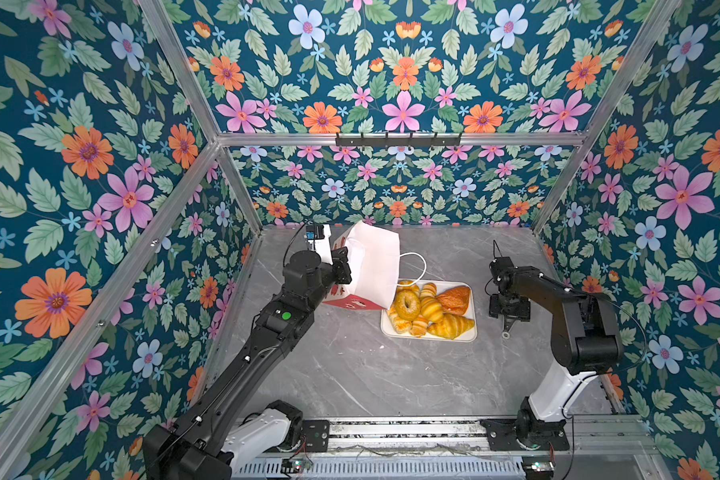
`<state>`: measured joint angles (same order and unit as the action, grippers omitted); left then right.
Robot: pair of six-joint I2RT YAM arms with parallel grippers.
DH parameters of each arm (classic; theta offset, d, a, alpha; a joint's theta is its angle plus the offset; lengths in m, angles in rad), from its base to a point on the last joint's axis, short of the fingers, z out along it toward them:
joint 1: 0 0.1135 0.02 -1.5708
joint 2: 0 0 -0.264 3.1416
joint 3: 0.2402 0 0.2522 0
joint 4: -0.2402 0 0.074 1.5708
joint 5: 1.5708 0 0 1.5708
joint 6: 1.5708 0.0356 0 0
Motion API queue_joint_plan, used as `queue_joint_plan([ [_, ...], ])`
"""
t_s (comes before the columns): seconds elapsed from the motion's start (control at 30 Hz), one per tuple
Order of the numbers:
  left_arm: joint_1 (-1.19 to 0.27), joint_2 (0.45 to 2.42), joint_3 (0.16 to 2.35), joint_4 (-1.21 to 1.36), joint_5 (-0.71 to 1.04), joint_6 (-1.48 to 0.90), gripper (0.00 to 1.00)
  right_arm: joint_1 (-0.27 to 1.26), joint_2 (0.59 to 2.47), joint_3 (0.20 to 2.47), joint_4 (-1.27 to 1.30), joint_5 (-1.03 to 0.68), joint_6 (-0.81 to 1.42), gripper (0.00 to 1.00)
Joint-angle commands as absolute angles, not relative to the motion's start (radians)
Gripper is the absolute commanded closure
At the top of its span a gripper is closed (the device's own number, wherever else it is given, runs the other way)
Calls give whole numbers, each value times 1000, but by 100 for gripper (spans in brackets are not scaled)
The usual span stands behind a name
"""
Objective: Take the fake bread out of the paper bag
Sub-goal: 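Carry the tongs past the tray and lower them onto the table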
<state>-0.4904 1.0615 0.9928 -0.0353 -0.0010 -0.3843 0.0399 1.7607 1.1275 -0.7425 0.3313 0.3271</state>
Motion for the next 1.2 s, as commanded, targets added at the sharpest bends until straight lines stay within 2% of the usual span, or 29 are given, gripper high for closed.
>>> queue_joint_plan([
  [0.0, -489, 1067, 1015, -42, 22, -461, 97, 40, 1717, 1117, -721, 373, 348, 20],
  [0.43, -486, 1089, 1056, -133, 127, -634, 95, 40, 1677, 1099, -696, 337, 347, 19],
  [0.97, -382, 1125, 982, -40, 264, -700, 96, 40, 1674, 1095, -686, 305, 341, 19],
  [1.03, -369, 1126, 982, -40, 266, -696, 94, 40, 1668, 1095, -686, 301, 340, 19],
  [1.17, -329, 1135, 983, -49, 282, -684, 84, 40, 1669, 1095, -683, 294, 339, 19],
])
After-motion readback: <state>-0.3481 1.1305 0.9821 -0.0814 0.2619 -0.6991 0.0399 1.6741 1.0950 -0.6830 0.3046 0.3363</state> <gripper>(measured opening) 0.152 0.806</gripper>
